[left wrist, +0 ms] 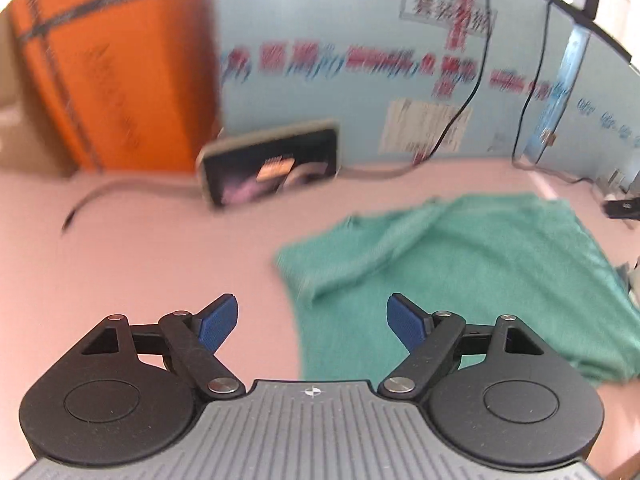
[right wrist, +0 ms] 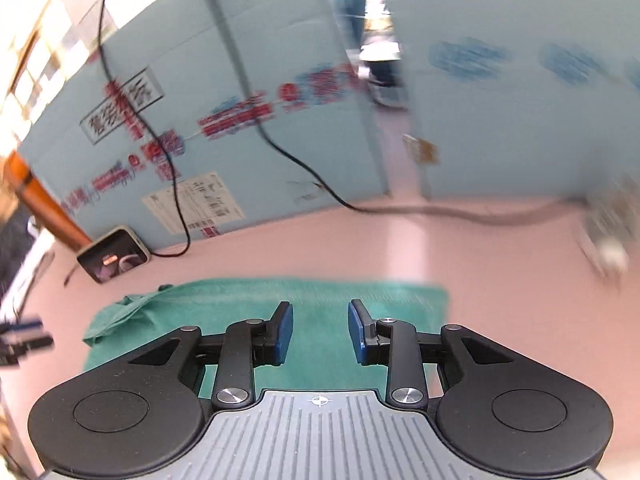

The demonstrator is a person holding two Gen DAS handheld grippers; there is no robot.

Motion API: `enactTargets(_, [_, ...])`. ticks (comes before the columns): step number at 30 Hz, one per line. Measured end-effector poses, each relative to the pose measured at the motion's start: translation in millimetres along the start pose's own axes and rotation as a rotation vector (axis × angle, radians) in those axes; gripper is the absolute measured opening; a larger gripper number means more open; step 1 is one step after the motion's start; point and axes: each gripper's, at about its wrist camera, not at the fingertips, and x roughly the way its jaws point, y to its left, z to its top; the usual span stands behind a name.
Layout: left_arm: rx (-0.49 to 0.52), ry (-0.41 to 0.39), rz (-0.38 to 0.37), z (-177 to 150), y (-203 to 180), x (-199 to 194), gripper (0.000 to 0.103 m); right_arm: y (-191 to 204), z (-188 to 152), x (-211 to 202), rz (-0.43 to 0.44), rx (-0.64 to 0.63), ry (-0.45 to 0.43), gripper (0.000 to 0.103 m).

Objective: Fold clothes

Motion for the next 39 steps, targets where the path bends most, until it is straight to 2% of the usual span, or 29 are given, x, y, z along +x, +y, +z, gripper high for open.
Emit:
enactTargets(5, [-0.102,-0.003,-0.043,-37,8,-28,0.078,-20,-48,-39,-0.057,0.117,0.009,0.031])
enactTargets(7, [-0.167,-0.016,-0.06,-56,12,-41,0.077,-22,-66,-49,-0.05,0.142,0.025,0.031])
enactTargets(10, [-0.239,-0.011,-0.068,-85,17,-52,0.069,-22,-87,-68,-0.039,0.16,0.053,0.031])
enactTargets(12, [-0.267,0.0,-0.07,-100,18,-55,0.064,-19,-93,-77,-0.056,0.153,0.051,0.031])
enactTargets(16, [-0.3,0.005,-0.055,-117,13,-50,0.062,-18,-102,-92,-0.076,0.156,0.028,0.031])
enactTargets(22, [-0.313,0.023,-0.06,-124,8,-33,0.044,-15,-110,-96,-0.068,0.155,0.032,0.031])
enactTargets(26, [-0.349,-0.003,-0.064,-125,8,-31,0.043,-10,-118,-93,-0.053,0.116,0.093,0.031])
enactTargets(31, [-0.357,0.004,-0.09,-124,12,-25,0.043,-13,-129,-99,-0.035,0.112,0.13,0.031])
enactTargets(35, [-0.369,0.009,-0.103,-120,14,-23,0.042,-16,-136,-99,-0.062,0.102,0.16,0.031])
enactTargets(39, [-0.367,0.033,-0.12,-115,12,-21,0.017,-15,-139,-92,-0.048,0.083,0.195,0.036])
